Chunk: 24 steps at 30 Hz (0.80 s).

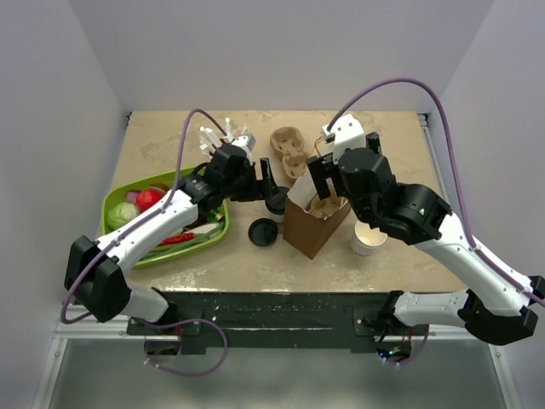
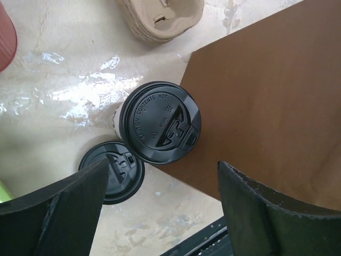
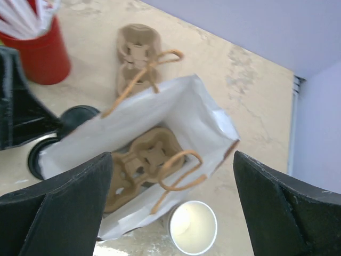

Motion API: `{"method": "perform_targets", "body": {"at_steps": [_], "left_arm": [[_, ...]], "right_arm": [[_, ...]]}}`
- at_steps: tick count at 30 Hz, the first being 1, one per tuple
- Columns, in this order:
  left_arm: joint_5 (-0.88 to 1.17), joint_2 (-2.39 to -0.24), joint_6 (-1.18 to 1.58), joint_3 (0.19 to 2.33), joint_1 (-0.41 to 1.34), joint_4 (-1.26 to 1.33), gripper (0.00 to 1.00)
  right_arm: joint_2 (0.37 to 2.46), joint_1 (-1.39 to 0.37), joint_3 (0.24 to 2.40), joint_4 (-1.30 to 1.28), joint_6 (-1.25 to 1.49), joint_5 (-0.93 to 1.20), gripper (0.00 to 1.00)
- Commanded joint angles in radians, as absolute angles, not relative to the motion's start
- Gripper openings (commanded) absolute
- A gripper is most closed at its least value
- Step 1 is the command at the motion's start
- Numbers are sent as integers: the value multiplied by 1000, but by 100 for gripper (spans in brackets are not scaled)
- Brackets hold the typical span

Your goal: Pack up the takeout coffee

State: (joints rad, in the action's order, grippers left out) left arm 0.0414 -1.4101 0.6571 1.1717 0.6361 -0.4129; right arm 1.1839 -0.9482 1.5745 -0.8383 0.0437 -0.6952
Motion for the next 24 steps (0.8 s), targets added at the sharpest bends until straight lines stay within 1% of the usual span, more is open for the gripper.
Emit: {"method": "perform_targets", "body": {"at_steps": [1,3,4,7,13,14,16,20,24], "left_arm": [[3,-1449,796,1201,649,-457,86],[2,-1459,816,1201,652,-495,87],[-47,-1459,833,1195,653,-506,88],[-28,-1465,842,1161,652,-477,88],[-21,-1540,905,1158,647,-423,79],[-23,-1549,922,1146,646,-414,75],[-6,-1560,954,1120,640,-378,70],[21,-1533,988,1028,640,-206,67],[-27,-1499,993,1009,638,-186,65]], "right_arm": [[1161,-942,1517,-848,115,-900,97],[1152,-936,1502,-851,136,-923,98],[1151,-934,1497,-851,141,-931,98],[1140,-917,1474,-825,146,-974,98],[1128,-907,1448,-815,146,-968,98],[1120,-905,1440,-810,147,-968,98],[1114,-904,1430,-796,146,-963,98],[1111,-900,1399,-776,167,-916,98],[1118,-900,1397,-775,172,-914,98]]}}
